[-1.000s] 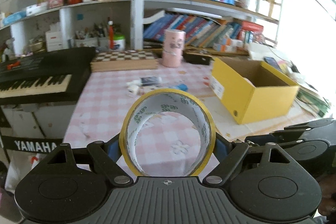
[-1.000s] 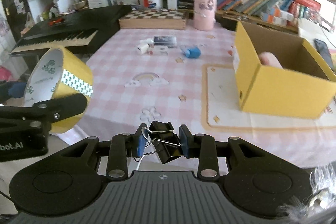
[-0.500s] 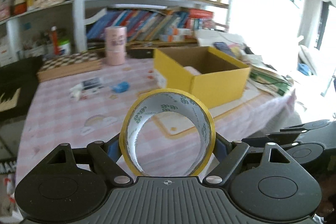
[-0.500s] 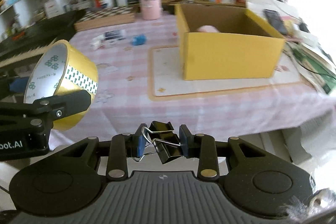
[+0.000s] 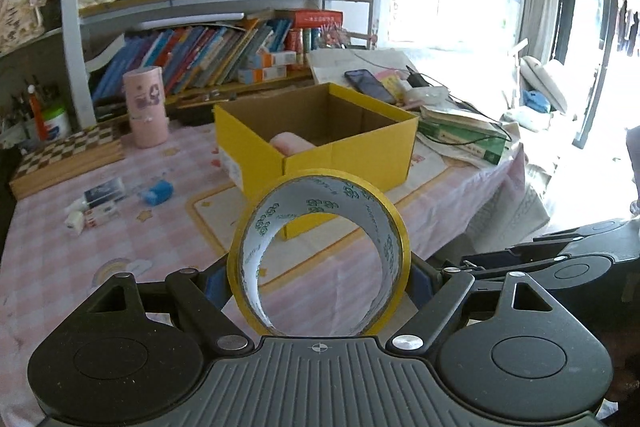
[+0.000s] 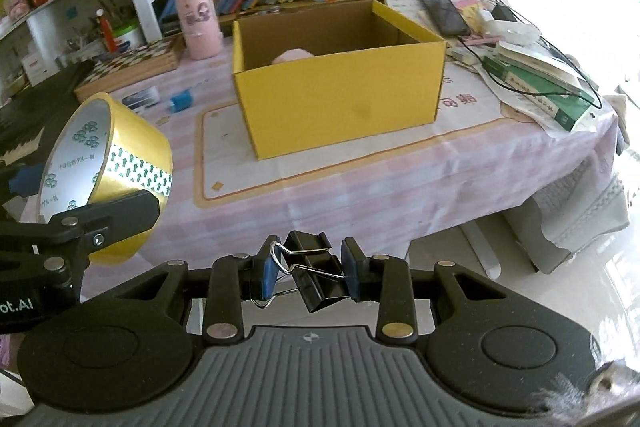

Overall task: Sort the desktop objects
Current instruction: 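Carry the tape roll and binder clip in both grippers over the yellow box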

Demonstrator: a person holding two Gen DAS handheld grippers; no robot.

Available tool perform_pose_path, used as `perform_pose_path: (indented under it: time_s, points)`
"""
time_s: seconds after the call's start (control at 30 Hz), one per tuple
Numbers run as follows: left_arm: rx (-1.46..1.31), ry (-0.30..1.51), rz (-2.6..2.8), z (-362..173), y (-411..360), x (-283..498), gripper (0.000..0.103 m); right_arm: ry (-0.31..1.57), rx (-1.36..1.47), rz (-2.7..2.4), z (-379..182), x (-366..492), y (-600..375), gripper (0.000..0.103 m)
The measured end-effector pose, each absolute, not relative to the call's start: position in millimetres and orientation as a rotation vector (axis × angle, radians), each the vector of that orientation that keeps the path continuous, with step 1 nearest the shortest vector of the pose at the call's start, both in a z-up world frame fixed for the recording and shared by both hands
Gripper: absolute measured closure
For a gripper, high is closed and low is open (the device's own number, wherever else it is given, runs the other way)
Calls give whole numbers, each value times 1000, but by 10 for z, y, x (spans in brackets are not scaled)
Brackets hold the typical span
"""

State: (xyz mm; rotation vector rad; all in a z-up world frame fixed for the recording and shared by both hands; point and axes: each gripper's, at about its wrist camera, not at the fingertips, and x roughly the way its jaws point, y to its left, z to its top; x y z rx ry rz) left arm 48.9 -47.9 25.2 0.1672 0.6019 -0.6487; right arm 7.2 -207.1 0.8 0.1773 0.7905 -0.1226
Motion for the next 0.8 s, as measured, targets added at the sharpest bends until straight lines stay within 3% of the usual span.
perform_pose_path:
  time_s: [0.43,0.8]
  points:
    - [201,566,-605,329,-998,840,18,784,192,-97,51,530,-2648,73]
    - [201,477,-543,491,-1527,1198,18,655,122,-47,292,1008,-3155,73]
